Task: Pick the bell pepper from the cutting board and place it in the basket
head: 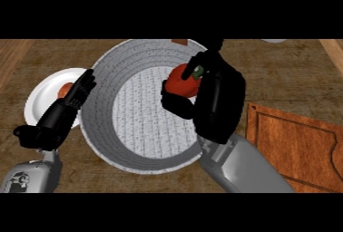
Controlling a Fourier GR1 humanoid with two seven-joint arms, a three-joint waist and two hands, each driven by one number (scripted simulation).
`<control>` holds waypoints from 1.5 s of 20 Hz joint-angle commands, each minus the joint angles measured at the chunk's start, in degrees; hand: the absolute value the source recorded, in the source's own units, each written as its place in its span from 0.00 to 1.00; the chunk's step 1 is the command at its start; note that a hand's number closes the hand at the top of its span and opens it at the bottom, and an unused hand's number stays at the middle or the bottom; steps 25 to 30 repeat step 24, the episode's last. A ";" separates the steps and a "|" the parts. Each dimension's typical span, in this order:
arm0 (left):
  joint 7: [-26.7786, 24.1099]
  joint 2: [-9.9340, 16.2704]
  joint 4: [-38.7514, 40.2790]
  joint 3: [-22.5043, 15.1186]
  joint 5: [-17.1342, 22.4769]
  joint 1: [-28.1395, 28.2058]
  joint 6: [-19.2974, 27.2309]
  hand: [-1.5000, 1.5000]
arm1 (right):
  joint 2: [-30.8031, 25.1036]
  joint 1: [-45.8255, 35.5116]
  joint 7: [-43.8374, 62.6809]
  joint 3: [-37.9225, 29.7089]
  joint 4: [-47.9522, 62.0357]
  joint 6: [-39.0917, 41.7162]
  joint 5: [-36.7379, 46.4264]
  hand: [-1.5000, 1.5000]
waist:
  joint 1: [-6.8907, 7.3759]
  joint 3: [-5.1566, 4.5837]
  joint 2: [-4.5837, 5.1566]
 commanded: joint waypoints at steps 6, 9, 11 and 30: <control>2.86 0.49 -4.08 0.32 1.59 1.60 -1.78 0.50 | 0.26 -2.45 0.10 -6.02 5.16 -11.27 -1.95 0.00 | 0.15 -0.06 0.01; 0.90 -1.33 2.01 -0.25 -0.74 -2.85 0.58 0.50 | 0.26 0.72 -3.67 -4.77 5.81 -11.63 -2.15 0.00 | -0.31 -0.06 0.05; 0.94 -1.52 -2.75 -0.63 0.20 2.69 -0.45 0.50 | 0.26 -2.55 -2.23 -5.87 4.41 -9.71 -3.02 0.00 | -0.04 -0.06 -0.05; 2.67 0.29 -2.58 1.22 1.25 1.37 -1.85 0.50 | -1.81 4.11 -5.01 -17.32 -12.88 -10.24 -18.84 0.00 | -0.72 0.00 -0.09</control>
